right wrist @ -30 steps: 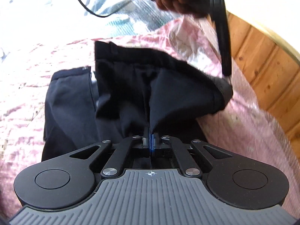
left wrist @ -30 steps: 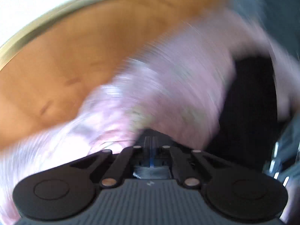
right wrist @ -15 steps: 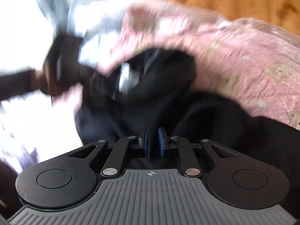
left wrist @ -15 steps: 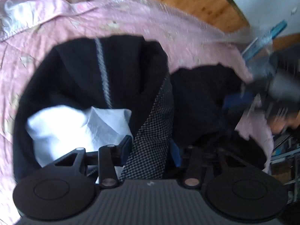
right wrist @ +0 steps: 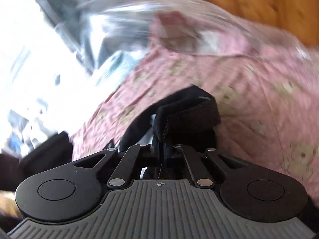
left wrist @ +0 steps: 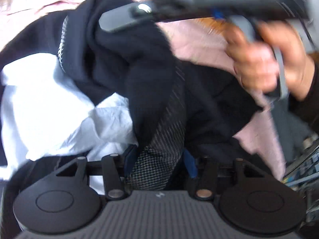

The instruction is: Fold clothes

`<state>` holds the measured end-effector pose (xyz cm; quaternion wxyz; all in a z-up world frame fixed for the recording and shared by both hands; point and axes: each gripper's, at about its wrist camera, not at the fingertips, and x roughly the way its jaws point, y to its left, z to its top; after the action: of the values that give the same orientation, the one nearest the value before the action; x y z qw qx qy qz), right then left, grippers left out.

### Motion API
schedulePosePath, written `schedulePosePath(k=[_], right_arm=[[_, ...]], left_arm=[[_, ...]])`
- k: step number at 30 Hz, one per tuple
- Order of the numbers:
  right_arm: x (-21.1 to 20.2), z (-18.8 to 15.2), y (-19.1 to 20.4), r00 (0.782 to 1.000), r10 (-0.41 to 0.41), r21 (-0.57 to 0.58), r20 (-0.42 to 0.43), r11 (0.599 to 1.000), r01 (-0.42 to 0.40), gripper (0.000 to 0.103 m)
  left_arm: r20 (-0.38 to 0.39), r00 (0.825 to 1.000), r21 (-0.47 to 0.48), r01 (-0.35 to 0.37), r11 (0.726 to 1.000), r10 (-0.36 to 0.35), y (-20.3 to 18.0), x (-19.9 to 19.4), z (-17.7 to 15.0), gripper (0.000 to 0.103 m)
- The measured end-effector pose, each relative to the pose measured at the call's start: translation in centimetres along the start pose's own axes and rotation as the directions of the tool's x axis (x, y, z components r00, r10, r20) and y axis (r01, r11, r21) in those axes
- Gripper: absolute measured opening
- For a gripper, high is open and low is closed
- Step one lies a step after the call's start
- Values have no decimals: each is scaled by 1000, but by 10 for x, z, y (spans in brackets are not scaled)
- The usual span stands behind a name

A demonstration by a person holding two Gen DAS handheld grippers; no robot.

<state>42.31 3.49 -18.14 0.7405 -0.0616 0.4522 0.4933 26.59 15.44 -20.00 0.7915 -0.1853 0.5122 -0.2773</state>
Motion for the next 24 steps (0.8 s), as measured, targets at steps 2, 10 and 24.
schedulePosePath(k=[2, 10, 24], right_arm=[[1, -14, 67, 991, -134, -365, -13, 923, 120, 0], [37, -111, 189, 927, -361, -903, 103, 357, 239, 0], [58, -141, 197, 900, -410, -824, 146, 453, 340, 1]], left_arm=[[4, 1000, 19, 18, 1000, -18, 12, -36, -11, 50], [62, 953, 175, -302, 937, 296, 42, -118, 54, 64], [-144, 856, 131, -481, 867, 497, 51, -35, 50, 8]])
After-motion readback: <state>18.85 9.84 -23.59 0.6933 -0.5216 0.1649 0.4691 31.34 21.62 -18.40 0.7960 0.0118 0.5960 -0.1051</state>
